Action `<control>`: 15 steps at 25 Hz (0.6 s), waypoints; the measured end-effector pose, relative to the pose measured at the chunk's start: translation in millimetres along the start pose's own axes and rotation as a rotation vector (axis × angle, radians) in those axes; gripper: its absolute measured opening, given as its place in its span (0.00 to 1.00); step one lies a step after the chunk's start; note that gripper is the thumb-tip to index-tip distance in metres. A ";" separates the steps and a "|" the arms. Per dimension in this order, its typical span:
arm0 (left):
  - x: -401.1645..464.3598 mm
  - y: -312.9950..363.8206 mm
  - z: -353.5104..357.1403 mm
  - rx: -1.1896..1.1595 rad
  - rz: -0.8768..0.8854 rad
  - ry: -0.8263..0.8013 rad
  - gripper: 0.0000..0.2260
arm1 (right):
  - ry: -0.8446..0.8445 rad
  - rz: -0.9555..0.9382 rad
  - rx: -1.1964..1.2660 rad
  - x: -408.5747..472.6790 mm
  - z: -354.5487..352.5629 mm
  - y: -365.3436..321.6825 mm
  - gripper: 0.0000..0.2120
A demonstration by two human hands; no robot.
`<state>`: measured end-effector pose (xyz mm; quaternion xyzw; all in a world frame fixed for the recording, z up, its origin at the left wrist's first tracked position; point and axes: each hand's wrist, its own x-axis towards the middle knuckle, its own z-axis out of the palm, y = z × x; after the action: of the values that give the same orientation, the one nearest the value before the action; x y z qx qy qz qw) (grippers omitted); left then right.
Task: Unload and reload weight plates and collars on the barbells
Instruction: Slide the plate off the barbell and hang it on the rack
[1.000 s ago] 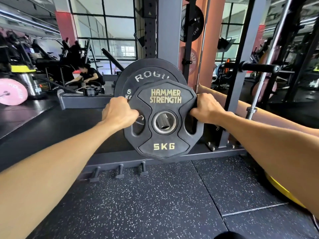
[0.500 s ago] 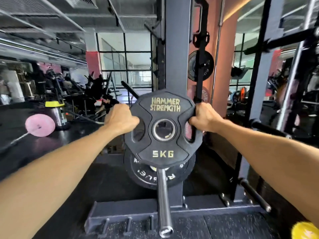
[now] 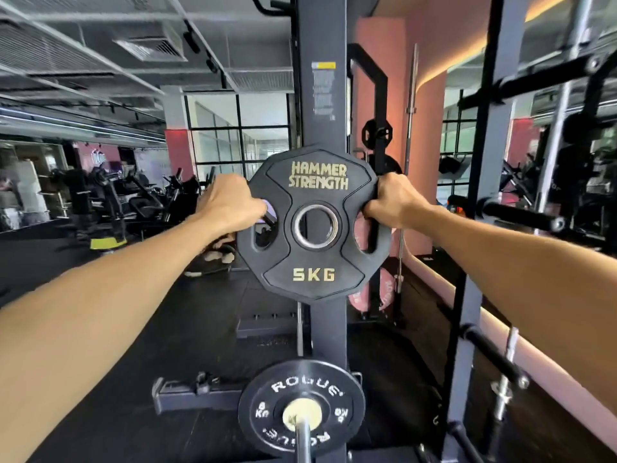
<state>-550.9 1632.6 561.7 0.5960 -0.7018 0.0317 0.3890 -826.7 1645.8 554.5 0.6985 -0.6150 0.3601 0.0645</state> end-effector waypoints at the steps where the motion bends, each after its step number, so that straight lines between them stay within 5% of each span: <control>1: 11.8 11.8 -13.1 0.001 0.014 0.016 0.14 | 0.009 -0.005 0.003 12.2 -16.1 -3.8 0.10; 8: 33.3 59.0 -29.7 -0.026 0.089 0.020 0.13 | 0.069 0.006 -0.041 17.4 -73.7 6.6 0.09; 15: 28.3 158.5 11.7 -0.007 0.164 0.003 0.14 | 0.108 0.050 -0.032 6.9 -127.3 98.5 0.07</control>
<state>-693.0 1649.2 636.5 0.5350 -0.7479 0.0618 0.3882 -969.9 1684.9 617.0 0.6613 -0.6338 0.3888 0.0996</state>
